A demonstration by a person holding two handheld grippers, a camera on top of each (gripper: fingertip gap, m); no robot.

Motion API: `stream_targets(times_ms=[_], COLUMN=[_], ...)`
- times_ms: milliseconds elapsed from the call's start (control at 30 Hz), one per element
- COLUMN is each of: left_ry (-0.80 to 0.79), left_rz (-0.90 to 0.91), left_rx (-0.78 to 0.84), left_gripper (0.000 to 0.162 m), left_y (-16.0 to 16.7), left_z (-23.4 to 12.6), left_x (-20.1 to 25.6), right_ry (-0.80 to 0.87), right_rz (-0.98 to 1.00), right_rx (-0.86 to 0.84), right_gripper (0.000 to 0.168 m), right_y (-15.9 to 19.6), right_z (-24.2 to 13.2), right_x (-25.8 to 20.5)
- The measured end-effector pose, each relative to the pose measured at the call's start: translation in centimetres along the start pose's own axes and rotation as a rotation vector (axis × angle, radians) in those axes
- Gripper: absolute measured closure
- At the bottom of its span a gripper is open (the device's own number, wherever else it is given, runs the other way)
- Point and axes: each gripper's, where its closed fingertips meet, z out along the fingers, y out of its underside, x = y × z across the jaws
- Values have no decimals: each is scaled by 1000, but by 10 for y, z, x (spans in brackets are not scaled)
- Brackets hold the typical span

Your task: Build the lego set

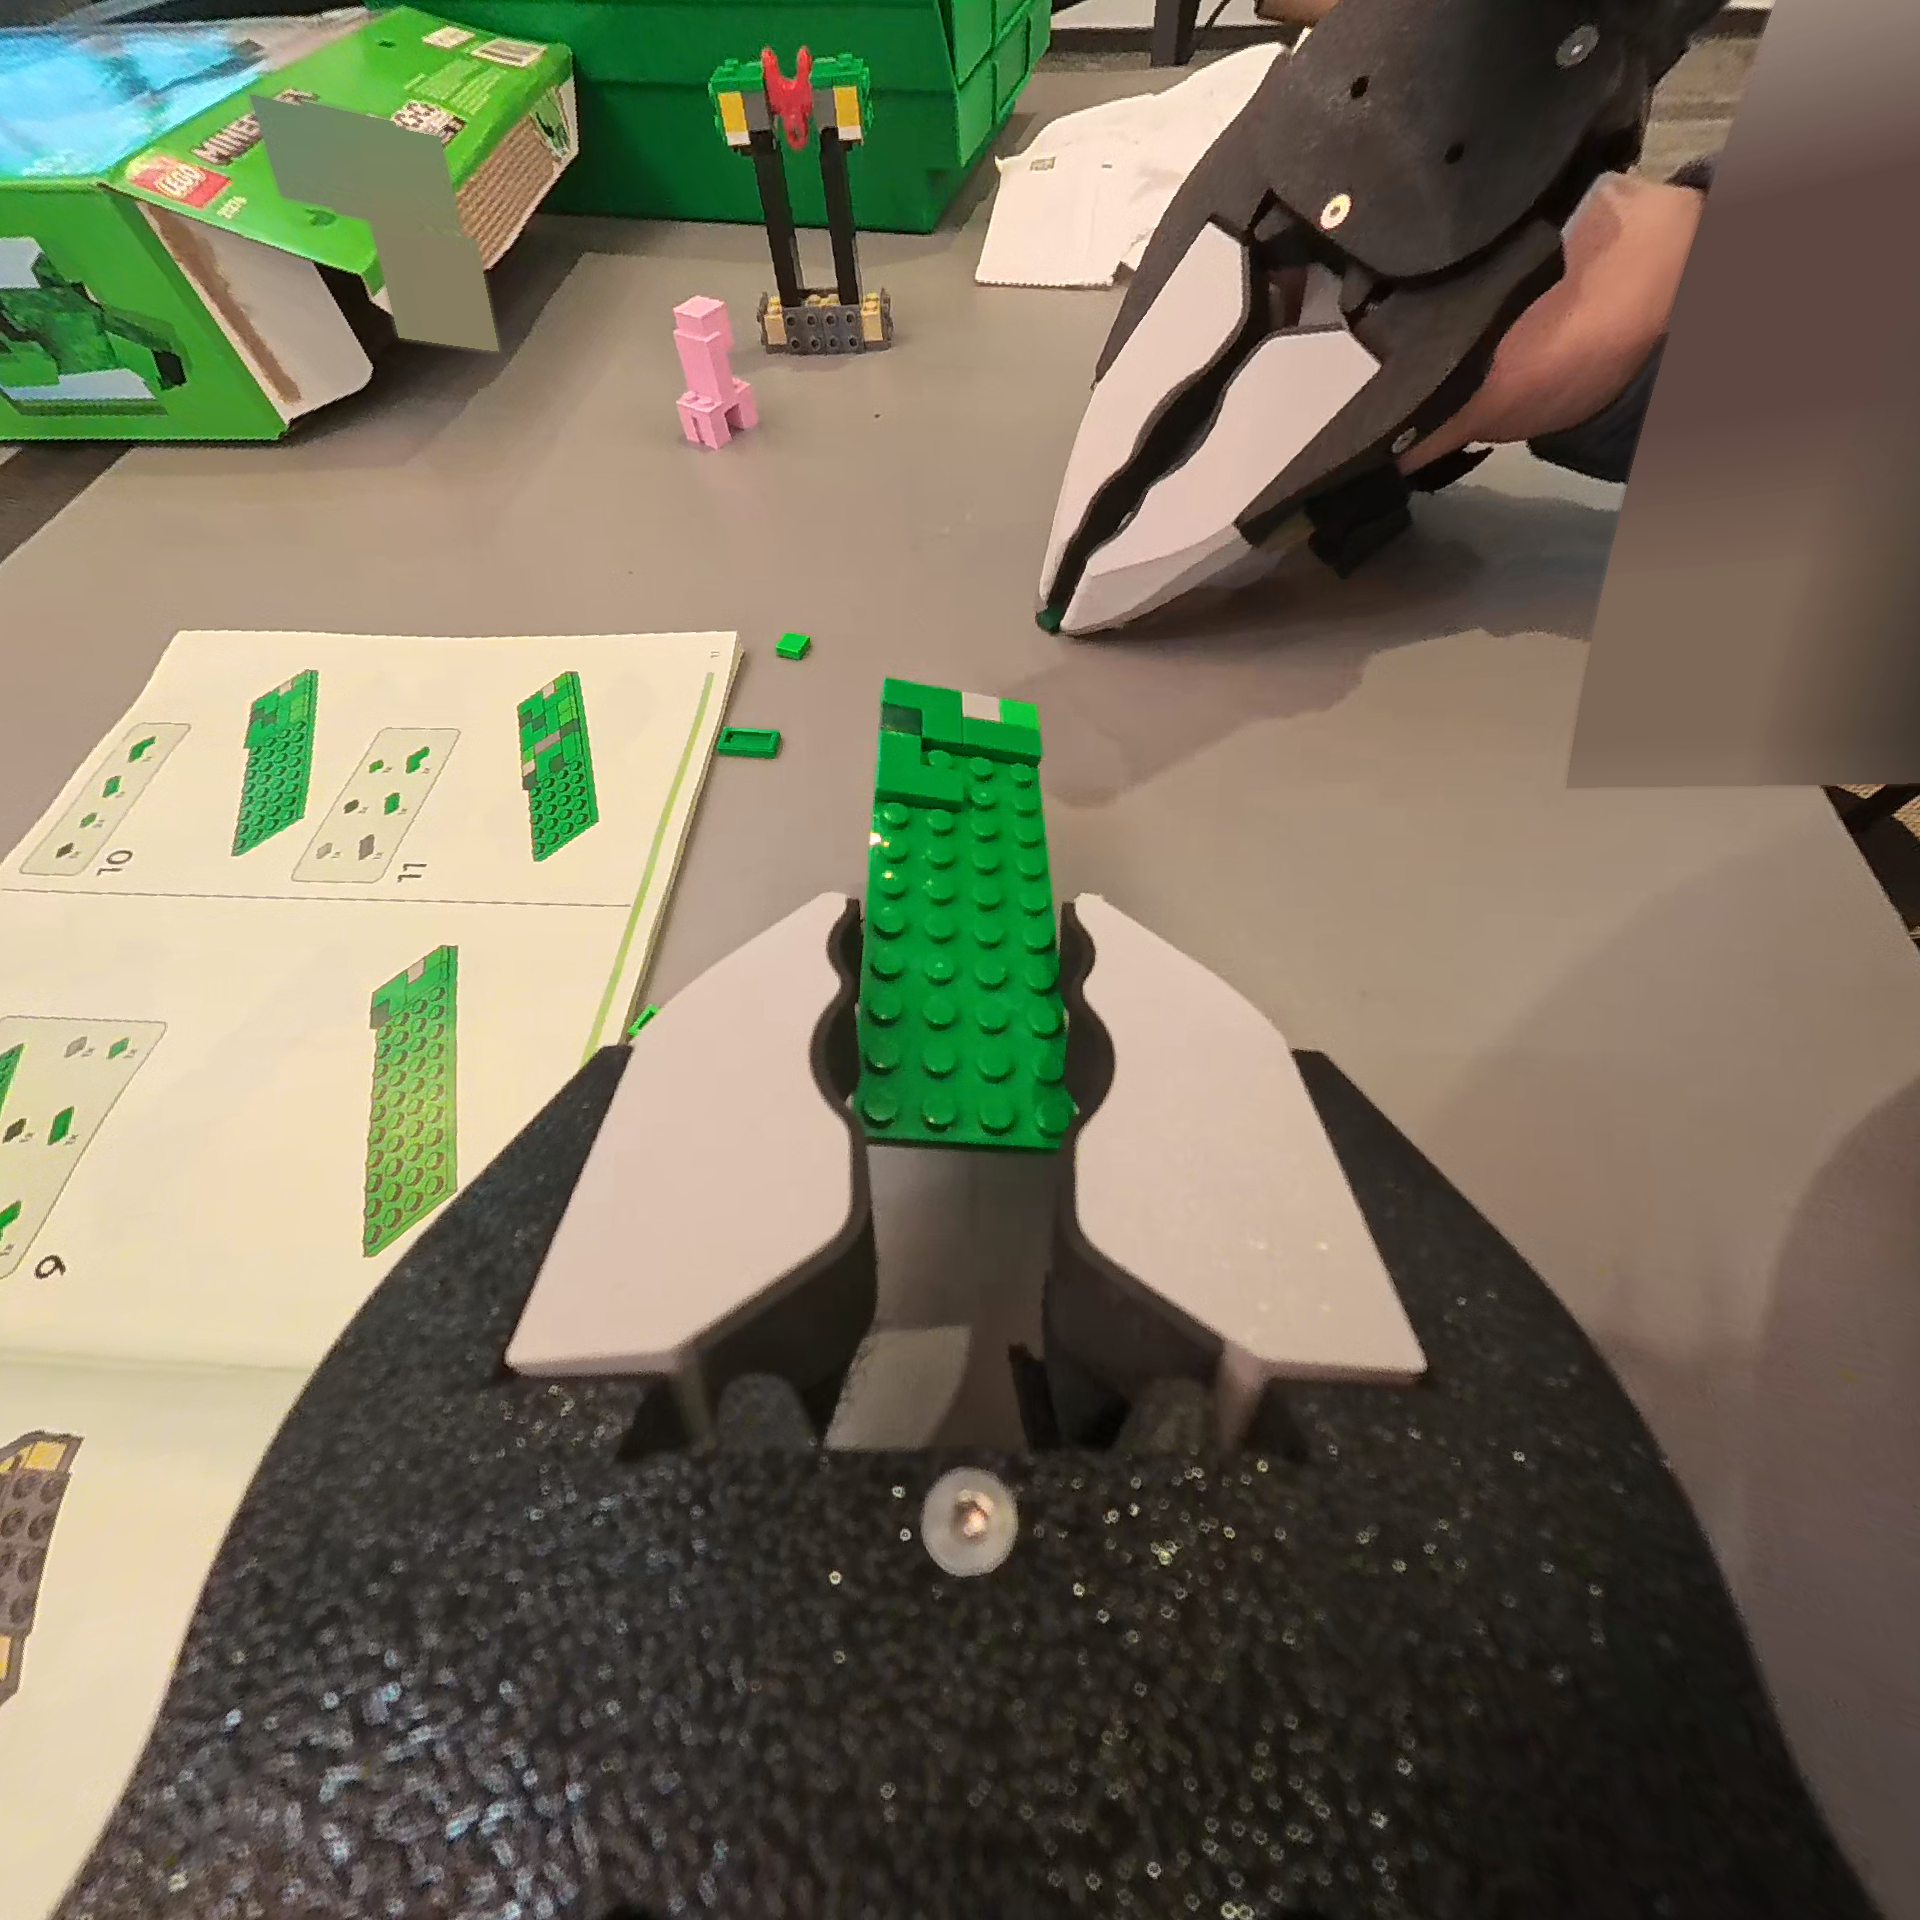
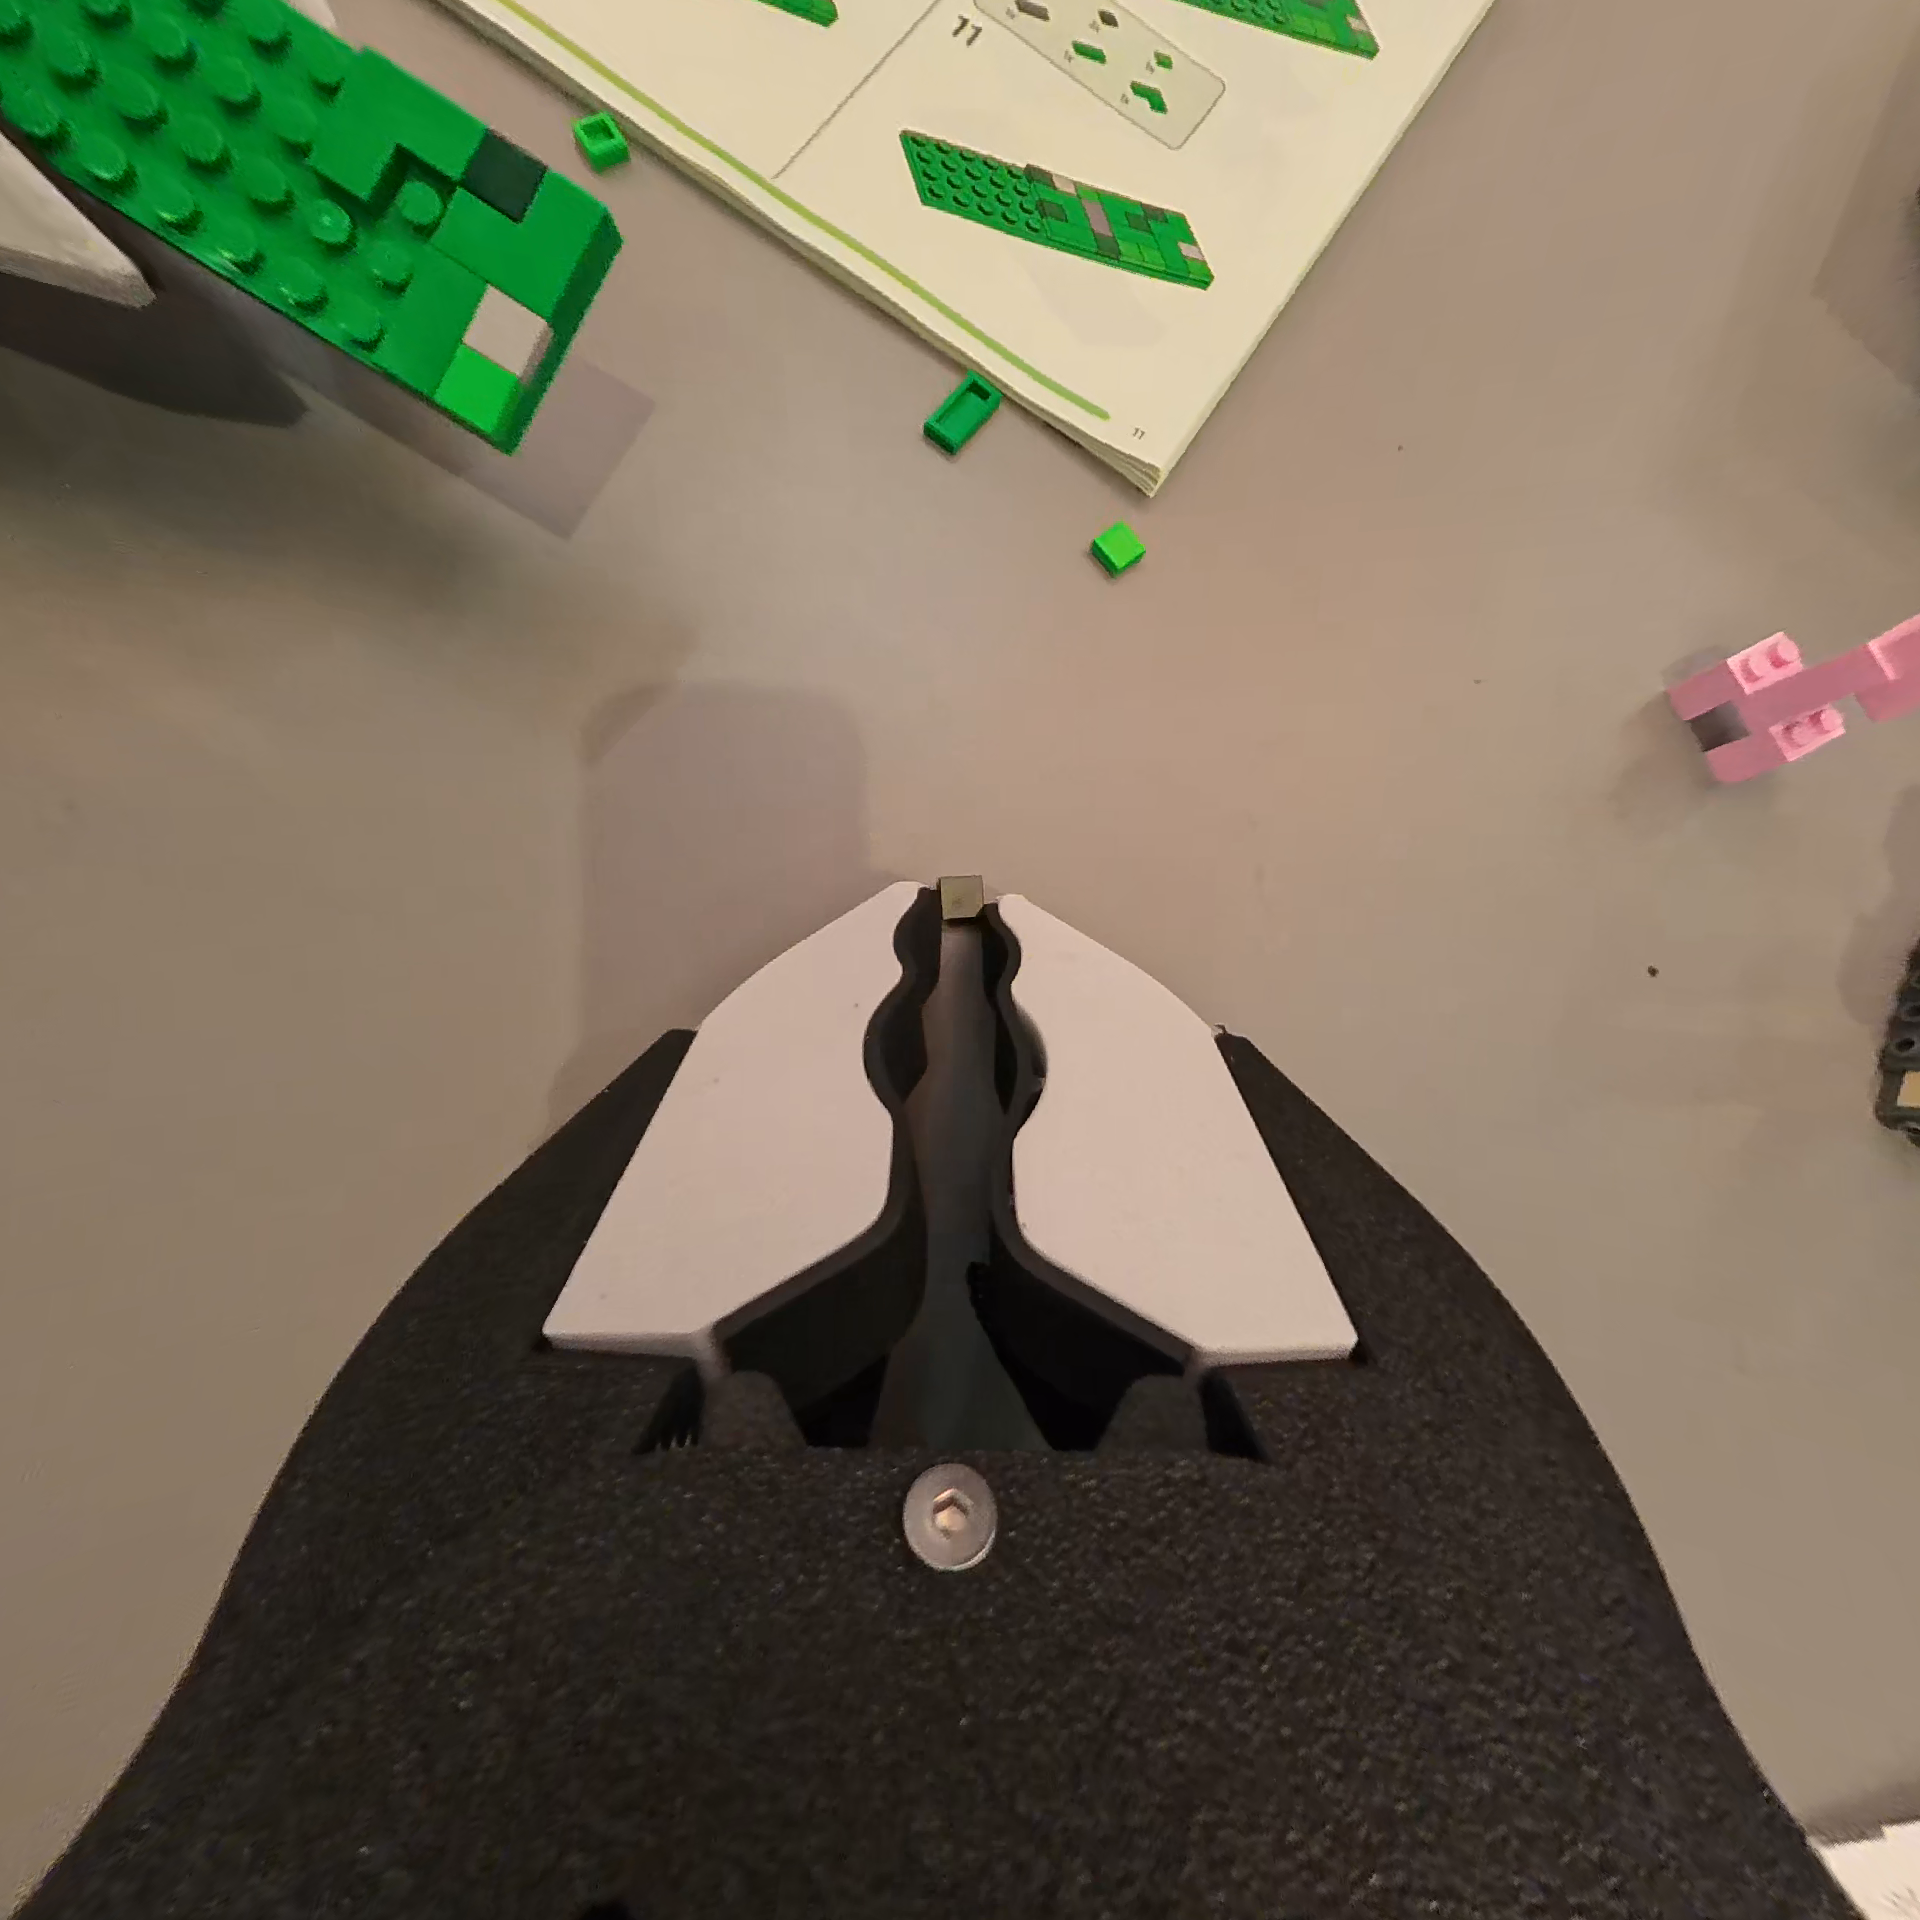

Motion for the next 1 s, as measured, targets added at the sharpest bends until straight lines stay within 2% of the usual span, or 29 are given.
stream_targets(times_ms=[167, 367, 467, 800, 1000], left_ry=[-42, -126, -159, -149, -144], left_rz=[-20, -103, -122, -178, -171], left_rx=[7, 36, 53, 105, 113], left_gripper=[127, 127, 127, 127, 127], left_y=[0, -2, -3, -7, -8], left_z=[-1, -6, -9, -14, -15], left_x=[-5, -17, -19, -19, -18], right_ry=[-4, -23, 20, 152, 163], right_rz=[28, 104, 122, 132, 136], right_rx=[5, 250, 265, 192, 167], right_gripper=[161, 161, 161, 161, 161], right_y=[-6, -91, -115, -127, -129], right_z=[0, -8, -3, 10, 11], right_x=[-5, -42, -55, -62, -62])
